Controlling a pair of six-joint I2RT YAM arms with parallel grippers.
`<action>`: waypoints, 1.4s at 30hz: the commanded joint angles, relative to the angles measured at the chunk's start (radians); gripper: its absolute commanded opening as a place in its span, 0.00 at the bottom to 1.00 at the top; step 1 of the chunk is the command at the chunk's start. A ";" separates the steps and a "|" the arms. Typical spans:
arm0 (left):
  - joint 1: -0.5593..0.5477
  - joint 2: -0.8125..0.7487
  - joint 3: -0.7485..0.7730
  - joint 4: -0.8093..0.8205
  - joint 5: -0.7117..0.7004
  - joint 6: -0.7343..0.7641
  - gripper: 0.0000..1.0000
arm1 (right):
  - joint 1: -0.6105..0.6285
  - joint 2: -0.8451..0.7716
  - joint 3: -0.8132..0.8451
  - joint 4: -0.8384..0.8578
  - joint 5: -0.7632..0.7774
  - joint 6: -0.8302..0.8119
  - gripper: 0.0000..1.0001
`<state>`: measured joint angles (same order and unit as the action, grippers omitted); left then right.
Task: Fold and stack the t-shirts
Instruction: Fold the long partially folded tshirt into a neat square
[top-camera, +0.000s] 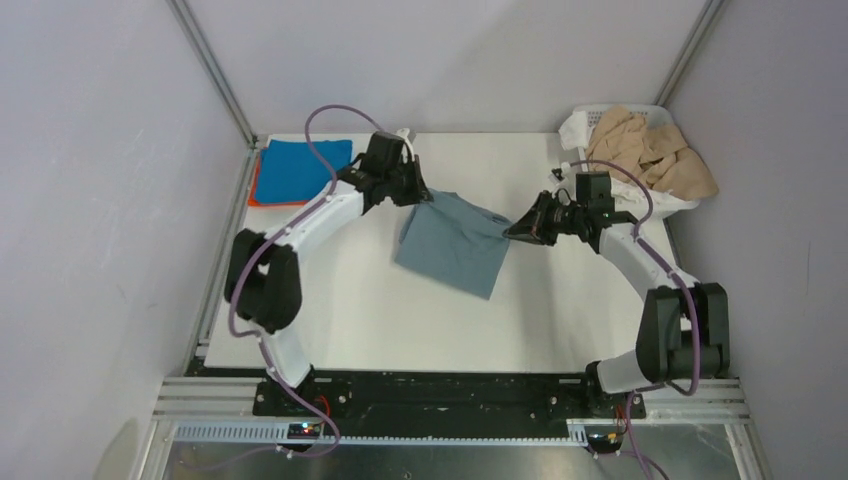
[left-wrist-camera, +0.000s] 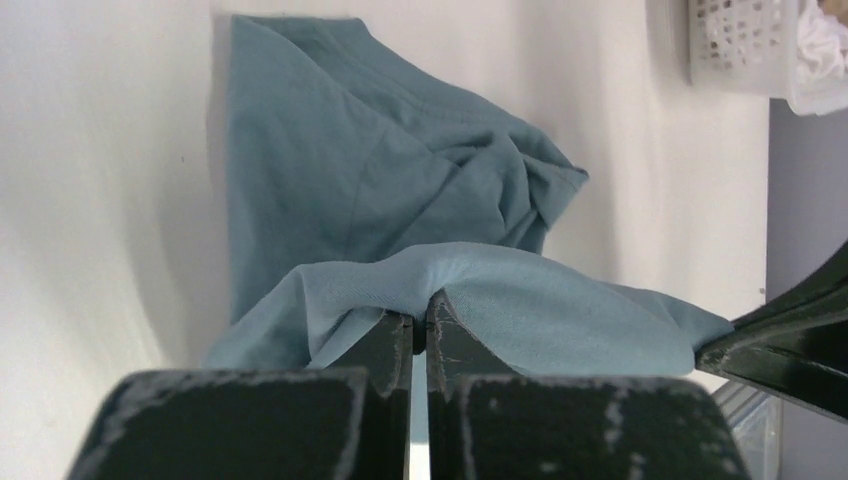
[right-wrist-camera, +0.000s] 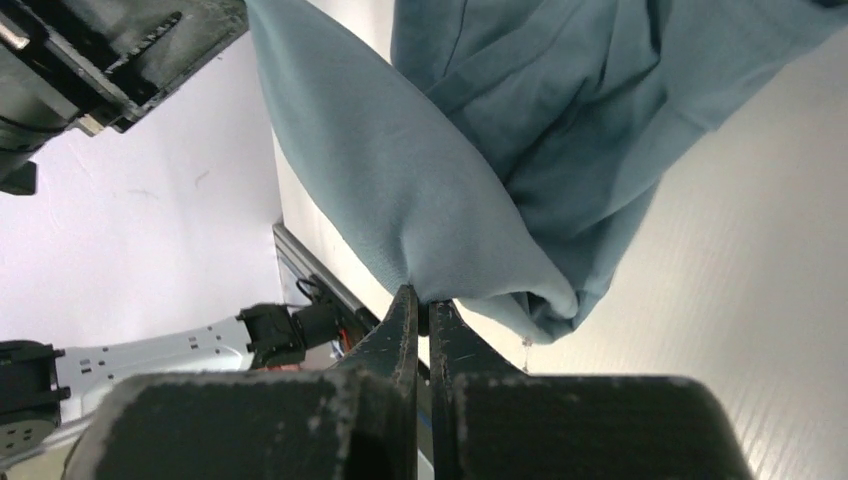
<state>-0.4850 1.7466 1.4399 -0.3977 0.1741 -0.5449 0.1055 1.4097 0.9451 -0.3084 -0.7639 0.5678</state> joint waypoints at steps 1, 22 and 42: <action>0.042 0.125 0.124 0.035 0.079 0.043 0.00 | -0.018 0.095 0.088 0.094 -0.003 0.021 0.00; 0.083 0.321 0.458 -0.044 0.170 0.013 1.00 | -0.071 0.234 0.227 0.065 0.270 0.003 0.99; 0.029 0.543 0.390 -0.044 0.164 -0.072 1.00 | -0.032 0.616 0.206 0.498 0.114 0.226 0.99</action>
<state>-0.4675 2.2471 1.8549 -0.4309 0.4068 -0.5877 0.0811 1.9549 1.0981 0.1326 -0.6285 0.7715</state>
